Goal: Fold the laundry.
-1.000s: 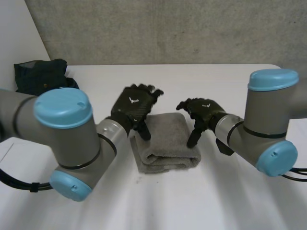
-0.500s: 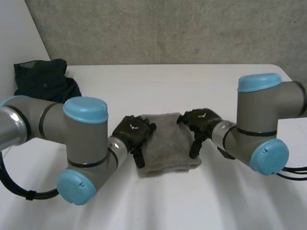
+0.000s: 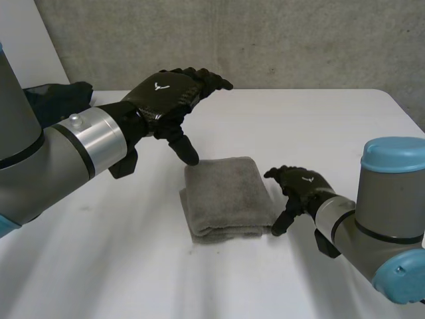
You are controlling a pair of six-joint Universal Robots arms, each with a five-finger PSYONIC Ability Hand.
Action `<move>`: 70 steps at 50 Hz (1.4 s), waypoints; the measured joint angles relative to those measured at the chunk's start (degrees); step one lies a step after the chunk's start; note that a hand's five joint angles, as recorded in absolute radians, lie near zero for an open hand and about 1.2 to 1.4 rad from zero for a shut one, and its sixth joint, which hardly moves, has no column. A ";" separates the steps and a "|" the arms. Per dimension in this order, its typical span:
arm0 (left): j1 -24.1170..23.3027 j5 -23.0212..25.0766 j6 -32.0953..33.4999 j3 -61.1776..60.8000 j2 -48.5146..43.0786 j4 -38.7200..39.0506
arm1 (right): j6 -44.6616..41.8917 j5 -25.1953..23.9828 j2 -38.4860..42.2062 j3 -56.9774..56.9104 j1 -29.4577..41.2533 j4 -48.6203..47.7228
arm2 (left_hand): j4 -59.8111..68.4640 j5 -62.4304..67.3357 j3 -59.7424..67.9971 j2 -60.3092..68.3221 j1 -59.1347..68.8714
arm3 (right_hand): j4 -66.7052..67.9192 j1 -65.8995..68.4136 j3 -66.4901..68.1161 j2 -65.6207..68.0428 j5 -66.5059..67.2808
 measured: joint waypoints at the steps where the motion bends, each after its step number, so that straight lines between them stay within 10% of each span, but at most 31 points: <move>1: -0.09 0.22 -0.01 -0.01 0.09 -0.42 | 1.20 -0.18 0.50 0.23 -0.04 -0.22 | 0.00 0.00 0.00 0.00 0.00 | 0.00 0.00 0.00 0.00 0.00; 45: -1.19 -0.43 0.58 -0.71 -1.68 -0.95 | 14.22 -2.86 15.94 -13.35 4.68 -4.34 | 0.14 0.00 0.11 0.00 0.00 | 0.31 2.01 1.57 0.55 1.46; 58: -1.05 -0.43 0.58 -0.70 -2.38 -0.91 | 14.34 -2.74 22.82 -24.35 5.53 -1.79 | 0.14 0.00 0.11 0.00 0.00 | 52.33 38.54 50.09 48.81 47.62; 70: -0.78 -0.51 0.58 -0.70 -2.48 -0.86 | 6.08 -1.92 31.36 -45.06 1.52 6.31 | 0.14 0.00 0.11 0.00 0.00 | 54.74 41.59 54.92 53.46 48.78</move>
